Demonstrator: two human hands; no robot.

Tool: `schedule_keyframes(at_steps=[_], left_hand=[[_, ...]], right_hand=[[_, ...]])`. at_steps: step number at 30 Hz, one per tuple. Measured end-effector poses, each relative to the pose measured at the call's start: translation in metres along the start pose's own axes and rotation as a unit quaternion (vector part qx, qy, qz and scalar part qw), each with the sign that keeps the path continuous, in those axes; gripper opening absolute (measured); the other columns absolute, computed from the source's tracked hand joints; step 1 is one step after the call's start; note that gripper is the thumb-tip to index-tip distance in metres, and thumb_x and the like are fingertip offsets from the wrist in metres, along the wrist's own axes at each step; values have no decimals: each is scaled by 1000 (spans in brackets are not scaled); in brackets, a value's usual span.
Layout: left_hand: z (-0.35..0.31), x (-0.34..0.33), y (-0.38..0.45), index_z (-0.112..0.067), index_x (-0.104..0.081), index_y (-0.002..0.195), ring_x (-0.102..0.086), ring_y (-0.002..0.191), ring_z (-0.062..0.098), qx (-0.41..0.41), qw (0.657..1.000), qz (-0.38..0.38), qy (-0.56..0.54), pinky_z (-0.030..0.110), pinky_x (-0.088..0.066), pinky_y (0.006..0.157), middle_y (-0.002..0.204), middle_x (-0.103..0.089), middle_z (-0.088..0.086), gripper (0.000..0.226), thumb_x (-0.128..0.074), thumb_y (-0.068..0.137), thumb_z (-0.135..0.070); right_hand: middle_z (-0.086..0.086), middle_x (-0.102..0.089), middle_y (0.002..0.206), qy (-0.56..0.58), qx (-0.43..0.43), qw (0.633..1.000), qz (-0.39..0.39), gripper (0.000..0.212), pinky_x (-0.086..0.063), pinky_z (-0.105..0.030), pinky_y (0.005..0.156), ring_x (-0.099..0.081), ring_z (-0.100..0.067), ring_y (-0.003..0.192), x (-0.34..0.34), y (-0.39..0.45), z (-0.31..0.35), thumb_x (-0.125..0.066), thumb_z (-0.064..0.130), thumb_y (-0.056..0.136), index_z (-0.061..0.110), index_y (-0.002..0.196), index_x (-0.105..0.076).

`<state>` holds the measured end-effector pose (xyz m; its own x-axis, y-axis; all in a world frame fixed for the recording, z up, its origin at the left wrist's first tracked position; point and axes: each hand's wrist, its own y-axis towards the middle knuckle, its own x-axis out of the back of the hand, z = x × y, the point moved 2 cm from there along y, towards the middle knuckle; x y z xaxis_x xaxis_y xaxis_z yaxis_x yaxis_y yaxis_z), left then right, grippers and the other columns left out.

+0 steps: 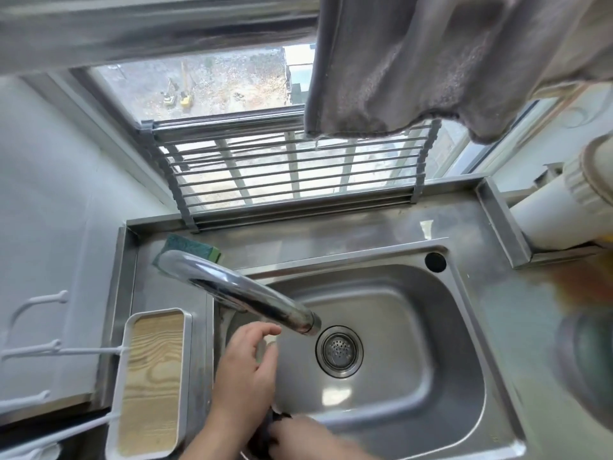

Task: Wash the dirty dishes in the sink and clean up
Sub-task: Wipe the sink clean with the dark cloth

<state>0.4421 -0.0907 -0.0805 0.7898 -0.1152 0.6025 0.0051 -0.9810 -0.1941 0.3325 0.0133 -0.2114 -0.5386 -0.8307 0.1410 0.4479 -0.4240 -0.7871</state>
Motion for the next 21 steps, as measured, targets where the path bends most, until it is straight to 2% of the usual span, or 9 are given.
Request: schedule_keyframes(at_steps=[2, 5, 9, 11, 13, 15, 17, 19, 21], left_hand=[[-2, -10, -2, -42, -64, 93, -55, 96, -6, 12, 999, 33, 4, 13, -40, 83, 99, -60, -20, 40, -70, 89, -3], [-5, -18, -5, -47, -64, 100, -56, 107, -4, 21, 998, 52, -5, 20, -44, 90, 113, -58, -23, 39, -70, 91, -10], [-4, -17, -6, -49, -65, 101, -59, 107, -3, 40, 998, 57, -12, 22, -48, 86, 115, -59, -24, 37, -71, 92, -13], [-4, -14, -7, -47, -69, 105, -60, 108, -1, 51, 997, 56, -13, 24, -50, 89, 118, -60, -23, 35, -70, 92, -14], [-4, -10, -9, -43, -70, 107, -61, 106, 1, 62, 997, 50, -17, 20, -49, 86, 119, -61, -21, 32, -68, 93, -14], [-1, -8, -11, -41, -71, 107, -60, 99, 0, 74, 996, 32, -23, 10, -43, 79, 117, -63, -16, 31, -69, 93, -13], [0, -7, -15, -41, -71, 107, -60, 99, -1, 85, 996, 10, -28, 5, -42, 76, 115, -65, -12, 29, -71, 94, -14], [0, -8, -20, -43, -70, 103, -60, 100, -3, 94, 995, -9, -32, 3, -42, 75, 113, -65, -12, 33, -74, 92, -12], [-4, -10, -24, -46, -67, 99, -58, 102, -7, 98, 995, -16, -32, 2, -42, 76, 112, -65, -15, 39, -75, 91, -8]], right_hand=[[-15, -67, 123, -37, 27, 998, 43, 32, -40, -38, 85, -62, -27, 107, 53, -81, 26, -49, 32, 101, 17, 124, -67], [-1, -71, 90, 180, 7, 984, 0, 23, -50, -32, 76, -63, -9, 81, 113, -120, 3, -62, 31, 81, 21, 98, -75], [-30, -62, 113, 486, 113, 866, -33, 37, -51, -41, 87, -61, -36, 94, 181, -141, 5, -55, 7, 81, -10, 114, -60], [-28, -53, 123, 514, 177, 839, -20, 41, -39, -49, 99, -52, -40, 104, 218, -148, 47, -49, 13, 88, -9, 121, -57], [-18, -66, 121, 394, 207, 890, -95, 45, -41, -42, 104, -60, -32, 112, 252, -132, 88, -42, 22, 91, 1, 121, -68], [-5, -72, 97, 260, 215, 927, -166, 41, -47, -38, 86, -64, -22, 92, 274, -101, 139, -42, 28, 94, 8, 115, -72], [-5, -73, 102, 68, 221, 954, -191, 36, -49, -39, 85, -65, -23, 94, 272, -58, 182, -44, 31, 102, 17, 120, -71], [-3, -64, 132, -193, 210, 937, -202, 35, -45, -45, 96, -55, -29, 121, 254, -11, 196, -43, 34, 105, 30, 133, -63], [0, -51, 138, -356, 170, 894, -214, 32, -41, -50, 96, -42, -30, 123, 237, 13, 186, -46, 33, 105, 41, 135, -54]])
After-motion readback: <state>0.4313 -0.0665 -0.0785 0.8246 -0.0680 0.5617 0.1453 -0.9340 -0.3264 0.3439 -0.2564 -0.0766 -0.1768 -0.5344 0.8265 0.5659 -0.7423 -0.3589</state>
